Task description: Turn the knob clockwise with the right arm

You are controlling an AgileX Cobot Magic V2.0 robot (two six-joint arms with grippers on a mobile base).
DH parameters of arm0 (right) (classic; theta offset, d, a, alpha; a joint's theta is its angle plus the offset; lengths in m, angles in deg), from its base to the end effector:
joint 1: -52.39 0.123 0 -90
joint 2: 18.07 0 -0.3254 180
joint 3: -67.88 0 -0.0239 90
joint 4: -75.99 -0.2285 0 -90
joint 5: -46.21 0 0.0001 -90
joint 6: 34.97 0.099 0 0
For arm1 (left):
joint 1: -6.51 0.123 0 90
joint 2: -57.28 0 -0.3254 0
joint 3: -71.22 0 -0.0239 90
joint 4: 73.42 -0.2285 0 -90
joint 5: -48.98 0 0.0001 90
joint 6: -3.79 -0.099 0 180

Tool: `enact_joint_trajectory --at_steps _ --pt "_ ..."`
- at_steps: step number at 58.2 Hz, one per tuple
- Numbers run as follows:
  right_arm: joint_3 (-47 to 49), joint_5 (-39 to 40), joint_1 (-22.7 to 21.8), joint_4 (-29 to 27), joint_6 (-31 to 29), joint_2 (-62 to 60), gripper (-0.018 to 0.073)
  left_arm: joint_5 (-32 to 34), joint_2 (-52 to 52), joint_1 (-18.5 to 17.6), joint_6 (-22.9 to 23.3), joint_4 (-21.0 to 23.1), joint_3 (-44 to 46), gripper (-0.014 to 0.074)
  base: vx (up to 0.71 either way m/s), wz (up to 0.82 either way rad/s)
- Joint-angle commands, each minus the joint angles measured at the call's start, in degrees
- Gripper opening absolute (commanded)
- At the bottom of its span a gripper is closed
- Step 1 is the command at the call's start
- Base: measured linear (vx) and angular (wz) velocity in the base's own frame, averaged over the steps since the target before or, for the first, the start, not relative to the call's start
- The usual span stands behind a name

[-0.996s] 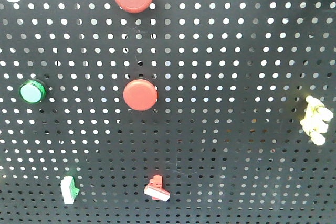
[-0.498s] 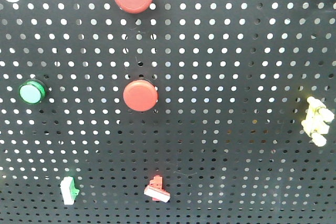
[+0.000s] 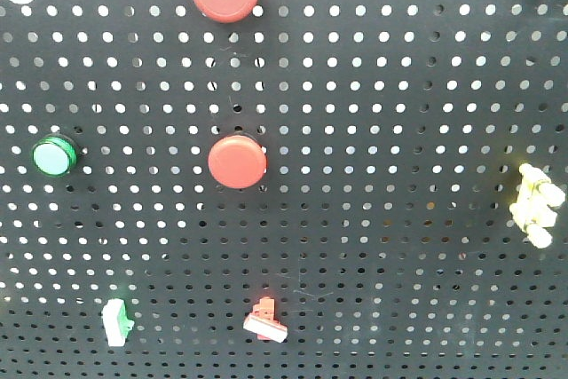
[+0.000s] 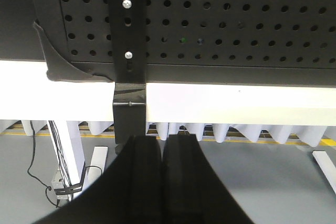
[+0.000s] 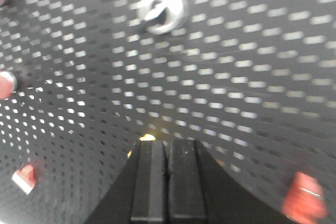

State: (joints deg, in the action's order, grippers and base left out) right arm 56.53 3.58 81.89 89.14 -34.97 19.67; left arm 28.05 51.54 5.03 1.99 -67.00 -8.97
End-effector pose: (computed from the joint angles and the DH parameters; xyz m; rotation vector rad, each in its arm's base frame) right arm 0.0054 -0.0145 0.4881 -0.4185 1.5332 0.1462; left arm -0.0029 -0.0039 0.1670 -0.0166 1.8640 -0.1058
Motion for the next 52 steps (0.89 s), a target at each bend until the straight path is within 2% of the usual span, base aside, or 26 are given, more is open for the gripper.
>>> enact_joint_trajectory --at_steps 1,8,16,31,39,47,52 --pt "-8.45 17.0 -0.39 2.56 -0.89 -0.85 -0.001 4.18 0.57 0.12 0.41 0.41 -0.57 -0.0006 0.0 0.0" --pt "-17.79 30.77 -0.39 3.51 -0.89 -0.48 -0.0009 4.18 0.57 0.12 0.41 0.41 -0.57 -0.0006 0.0 0.0" --pt "-25.65 37.65 -0.39 3.51 -0.75 0.19 -0.0009 4.18 0.57 0.12 0.41 0.41 -0.57 -0.0006 0.0 0.0" --pt "-35.74 37.26 -0.39 3.51 -0.76 0.28 -0.0009 4.18 0.57 0.12 0.41 0.41 -0.57 -0.0006 0.0 0.0" --pt "-37.67 35.75 -0.57 9.74 -3.93 0.28 -0.0009 4.18 0.57 0.12 0.41 0.41 -0.57 -0.0006 0.0 0.0" --pt "-40.2 34.55 -0.38 9.29 -3.69 0.47 -0.0009 4.18 0.57 0.12 0.41 0.41 -0.57 -0.0006 0.0 0.0" --pt "-42.65 34.55 -0.38 6.53 -4.05 0.21 -0.0009 4.18 0.57 0.12 0.41 0.41 -0.57 -0.0006 0.0 0.0"
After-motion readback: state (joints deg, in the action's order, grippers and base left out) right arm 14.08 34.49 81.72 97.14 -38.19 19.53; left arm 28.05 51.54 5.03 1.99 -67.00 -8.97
